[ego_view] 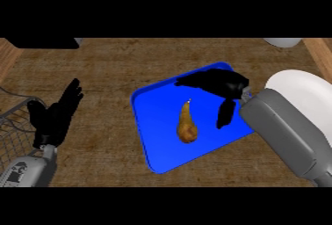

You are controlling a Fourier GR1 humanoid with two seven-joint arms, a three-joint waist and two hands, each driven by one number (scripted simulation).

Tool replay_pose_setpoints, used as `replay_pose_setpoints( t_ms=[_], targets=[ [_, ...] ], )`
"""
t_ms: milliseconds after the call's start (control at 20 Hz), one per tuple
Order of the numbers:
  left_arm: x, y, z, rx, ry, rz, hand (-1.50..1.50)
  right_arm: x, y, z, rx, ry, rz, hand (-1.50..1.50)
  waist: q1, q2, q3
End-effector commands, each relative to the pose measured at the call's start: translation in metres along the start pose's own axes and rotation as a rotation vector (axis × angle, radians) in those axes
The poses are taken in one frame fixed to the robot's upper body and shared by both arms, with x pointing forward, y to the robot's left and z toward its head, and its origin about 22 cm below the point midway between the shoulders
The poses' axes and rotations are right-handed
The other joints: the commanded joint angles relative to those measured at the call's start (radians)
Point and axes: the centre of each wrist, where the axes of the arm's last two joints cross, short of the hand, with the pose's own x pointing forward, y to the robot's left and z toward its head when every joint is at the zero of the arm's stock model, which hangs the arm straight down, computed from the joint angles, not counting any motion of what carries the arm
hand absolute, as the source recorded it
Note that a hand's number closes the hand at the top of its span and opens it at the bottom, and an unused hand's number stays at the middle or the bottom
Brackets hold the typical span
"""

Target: Pick the pear from the tray and place it in the plate

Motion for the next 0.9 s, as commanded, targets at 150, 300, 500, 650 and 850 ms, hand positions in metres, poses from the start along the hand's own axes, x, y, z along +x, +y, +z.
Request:
replay_pose_setpoints(
  t_ms=[150, 300, 500, 650, 850],
  targets=[
    [-0.021, 0.004, 0.006, 0.002, -0.004, 0.008, 0.0, 0.033, 0.013, -0.026, 0.186, 0.118, 0.117, -1.5, -0.009, -0.003, -0.001],
    [-0.005, 0.004, -0.006, 0.016, 0.005, 0.009, 0.0, 0.041, 0.02, -0.032, 0.204, 0.12, 0.205, -1.5, -0.011, -0.002, 0.0],
    [0.0, 0.0, -0.003, 0.011, 0.02, 0.005, 0.0, 0.052, 0.023, -0.045, 0.224, 0.2, 0.304, -1.5, -0.007, -0.002, 0.0],
    [0.003, 0.001, -0.005, 0.001, 0.004, -0.006, 0.0, 0.051, 0.023, -0.053, 0.281, 0.238, 0.32, -1.5, -0.005, -0.001, 0.0],
    [-0.012, -0.008, 0.002, 0.01, -0.008, -0.012, 0.0, 0.049, 0.026, -0.055, 0.332, 0.27, 0.369, -1.5, -0.005, -0.002, 0.0]
  ],
)
